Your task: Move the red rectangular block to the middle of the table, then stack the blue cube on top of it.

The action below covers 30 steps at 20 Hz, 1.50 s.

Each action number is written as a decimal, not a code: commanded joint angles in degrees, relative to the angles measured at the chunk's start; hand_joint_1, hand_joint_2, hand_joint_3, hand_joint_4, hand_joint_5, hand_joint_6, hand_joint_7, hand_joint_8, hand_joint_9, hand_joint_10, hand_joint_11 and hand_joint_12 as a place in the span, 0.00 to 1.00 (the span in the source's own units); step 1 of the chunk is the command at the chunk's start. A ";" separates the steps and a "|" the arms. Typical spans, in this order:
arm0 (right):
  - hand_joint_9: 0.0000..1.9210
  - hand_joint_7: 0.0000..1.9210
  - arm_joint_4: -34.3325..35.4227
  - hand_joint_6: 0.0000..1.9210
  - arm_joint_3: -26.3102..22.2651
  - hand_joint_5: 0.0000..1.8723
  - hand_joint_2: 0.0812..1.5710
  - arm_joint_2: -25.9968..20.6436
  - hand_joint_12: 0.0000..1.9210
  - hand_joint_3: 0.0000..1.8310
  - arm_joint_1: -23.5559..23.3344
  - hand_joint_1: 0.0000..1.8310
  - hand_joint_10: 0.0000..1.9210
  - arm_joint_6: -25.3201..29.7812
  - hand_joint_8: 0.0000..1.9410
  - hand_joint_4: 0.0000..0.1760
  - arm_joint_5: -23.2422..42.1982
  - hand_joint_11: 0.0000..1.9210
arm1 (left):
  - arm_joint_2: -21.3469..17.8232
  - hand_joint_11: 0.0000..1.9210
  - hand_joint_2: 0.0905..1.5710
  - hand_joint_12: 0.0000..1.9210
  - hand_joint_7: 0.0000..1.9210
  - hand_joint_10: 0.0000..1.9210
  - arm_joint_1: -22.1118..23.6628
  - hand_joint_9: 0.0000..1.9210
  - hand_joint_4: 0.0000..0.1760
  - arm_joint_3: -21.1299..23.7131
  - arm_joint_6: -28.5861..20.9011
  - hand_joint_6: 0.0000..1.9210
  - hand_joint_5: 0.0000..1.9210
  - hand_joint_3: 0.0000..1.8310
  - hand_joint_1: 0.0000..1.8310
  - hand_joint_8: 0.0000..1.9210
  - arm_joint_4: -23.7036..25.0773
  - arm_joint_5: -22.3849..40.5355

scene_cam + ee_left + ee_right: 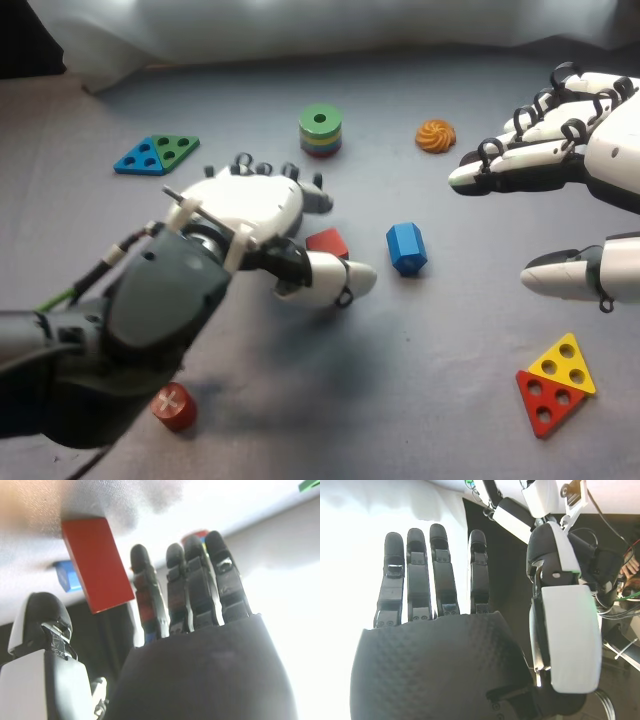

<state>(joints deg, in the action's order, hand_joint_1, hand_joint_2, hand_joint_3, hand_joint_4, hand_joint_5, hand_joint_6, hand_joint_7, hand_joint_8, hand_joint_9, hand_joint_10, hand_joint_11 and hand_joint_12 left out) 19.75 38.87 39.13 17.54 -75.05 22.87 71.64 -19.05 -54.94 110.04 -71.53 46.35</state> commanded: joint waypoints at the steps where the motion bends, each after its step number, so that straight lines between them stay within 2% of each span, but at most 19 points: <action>1: 0.14 0.17 0.84 0.00 0.65 0.17 0.71 0.00 0.32 0.00 0.43 0.26 0.00 0.25 0.00 0.00 6.77 0.00 | -1.34 0.00 0.62 0.28 0.12 0.00 0.83 0.11 0.49 0.39 0.62 0.00 0.16 0.00 0.18 0.00 3.16 2.54; 2: 0.15 0.18 3.17 0.00 2.07 0.18 0.70 1.30 0.36 0.00 1.78 0.27 0.00 0.32 0.00 0.00 8.46 0.00 | -2.15 0.00 0.63 0.27 0.12 0.00 1.32 0.11 0.33 0.61 1.04 0.00 0.14 0.00 0.18 0.00 2.85 2.05; 3: 0.15 0.18 4.60 0.00 2.88 0.18 0.70 2.00 0.36 0.00 2.19 0.27 0.00 0.40 0.00 0.00 8.65 0.00 | -2.61 0.00 0.63 0.27 0.12 0.00 1.68 0.11 0.33 0.63 1.20 0.00 0.14 0.00 0.18 0.00 2.77 1.51; 4: 0.15 0.18 6.84 0.00 4.31 0.18 0.70 3.41 0.36 0.00 2.26 0.27 0.00 0.40 0.00 0.00 8.58 0.00 | -3.56 0.00 0.65 0.23 0.11 0.00 2.44 0.09 0.00 0.75 2.16 0.00 0.12 0.00 0.14 0.00 2.18 0.10; 6: 0.15 0.18 9.81 0.00 5.87 0.18 0.70 5.11 0.35 0.00 1.28 0.26 0.00 -0.87 0.00 0.00 8.17 0.00 | -5.06 0.00 0.68 0.20 0.12 0.00 3.74 0.10 0.00 1.13 3.79 0.00 0.09 0.00 0.13 0.00 1.38 -1.64; 10: 0.12 0.15 19.25 0.00 7.91 0.15 0.68 9.11 0.30 0.00 -1.60 0.28 0.00 -10.91 0.00 0.00 7.26 0.00 | -9.25 0.00 0.70 0.26 0.14 0.01 5.10 0.13 0.00 1.82 4.91 0.00 0.12 0.00 0.11 0.00 1.92 -7.13; 11: 0.11 0.13 22.14 0.00 8.94 0.14 0.67 10.83 0.26 0.00 -1.79 0.27 0.00 -14.51 0.00 0.00 7.28 0.00 | -10.47 0.00 0.70 0.27 0.15 0.00 5.19 0.13 0.00 1.81 4.45 0.00 0.12 0.00 0.11 0.00 3.10 -9.47; 14: 0.01 0.03 28.34 0.00 11.56 0.08 0.60 15.24 0.01 0.00 -1.91 0.24 0.00 -20.88 0.00 0.00 7.73 0.00 | -13.58 0.00 0.71 0.26 0.13 0.00 5.15 0.11 0.00 1.52 0.67 0.00 0.12 0.00 0.09 0.00 9.10 -16.00; 16: 0.00 0.00 30.00 0.00 12.86 0.03 0.53 17.69 0.00 0.00 -2.19 0.22 0.00 -21.93 0.00 0.00 7.76 0.00 | -15.77 0.00 0.72 0.25 0.13 0.00 4.97 0.11 0.00 1.37 -3.02 0.00 0.13 0.00 0.08 0.00 14.69 -20.12; 17: 0.00 0.00 30.12 0.00 13.22 0.03 0.49 18.80 0.00 0.00 -2.54 0.21 0.00 -22.83 0.00 0.08 7.86 0.00 | -16.94 0.00 0.72 0.24 0.13 0.00 4.65 0.11 0.00 1.43 -5.61 0.00 0.13 0.00 0.07 0.00 18.01 -21.45; 19: 0.00 0.00 32.55 0.00 14.15 0.04 0.47 20.70 0.00 0.00 -3.03 0.22 0.00 -26.45 0.00 0.33 8.25 0.00 | -18.91 0.00 0.73 0.25 0.14 0.00 3.70 0.12 0.00 1.55 -10.94 0.00 0.14 0.00 0.06 0.00 24.17 -22.72; 20: 0.00 0.00 34.93 0.00 15.27 0.04 0.47 22.07 0.00 0.00 -3.47 0.22 0.00 -29.58 0.00 0.32 8.28 0.00 | -20.02 0.00 0.75 0.25 0.14 0.00 3.01 0.12 0.00 1.76 -13.71 0.00 0.13 0.01 0.03 0.00 26.73 -22.89; 21: 0.00 0.00 36.81 0.01 16.32 0.06 0.44 23.13 0.00 0.00 -3.88 0.26 0.00 -31.40 0.00 0.37 7.99 0.00 | -21.07 0.00 0.75 0.25 0.15 0.00 2.44 0.12 0.00 2.22 -13.97 0.00 0.13 0.01 0.03 0.00 26.96 -23.03; 23: 0.00 0.00 41.59 0.01 18.04 0.12 0.43 24.53 0.00 0.00 -4.60 0.31 0.00 -35.58 0.00 0.53 7.69 0.00 | -22.67 0.00 0.75 0.26 0.15 0.00 1.24 0.13 0.00 2.98 -12.99 0.00 0.14 0.01 0.02 0.00 25.32 -22.75; 25: 0.00 0.00 47.44 0.02 19.84 0.18 0.44 25.68 0.00 0.00 -5.03 0.35 0.00 -37.75 0.00 0.45 6.76 0.00 | -23.93 0.00 0.76 0.25 0.15 0.00 0.63 0.13 0.00 3.51 -9.08 0.00 0.14 0.00 0.02 0.00 21.56 -22.21; 27: 0.00 0.00 51.41 0.02 20.48 0.26 0.41 26.11 0.00 0.00 -5.29 0.38 0.00 -40.85 0.00 0.56 6.61 0.00 | -24.23 0.00 0.77 0.26 0.16 0.00 0.97 0.14 0.00 3.66 -3.86 0.00 0.14 0.00 0.03 0.00 16.00 -21.85; 28: 0.00 0.00 52.10 0.02 20.65 0.34 0.38 26.24 0.00 0.00 -5.31 0.44 0.00 -41.52 0.00 0.51 6.23 0.00 | -24.19 0.00 0.77 0.27 0.16 0.00 1.06 0.14 0.00 4.01 -1.58 0.00 0.14 0.00 0.03 0.00 13.38 -20.43; 29: 0.00 0.00 52.17 0.02 20.92 0.36 0.40 26.51 0.00 0.00 -5.33 0.46 0.00 -41.80 0.00 0.32 5.52 0.00 | -24.28 0.00 0.77 0.27 0.16 0.00 1.27 0.14 0.00 4.70 1.66 0.00 0.15 0.00 0.03 0.00 10.47 -18.33; 30: 0.00 0.00 52.24 0.02 21.03 0.36 0.40 26.77 0.00 0.00 -5.36 0.46 0.00 -42.54 0.00 0.32 5.33 0.00 | -24.30 0.00 0.77 0.27 0.16 0.00 1.45 0.14 0.00 5.20 4.35 0.00 0.15 0.00 0.03 0.00 7.58 -17.25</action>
<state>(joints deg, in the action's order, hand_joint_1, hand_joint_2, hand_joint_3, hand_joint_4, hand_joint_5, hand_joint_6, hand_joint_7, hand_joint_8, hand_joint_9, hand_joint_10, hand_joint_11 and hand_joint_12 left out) 73.95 59.92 66.54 12.91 -118.17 26.26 48.25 -18.06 -49.32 115.37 -66.72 24.99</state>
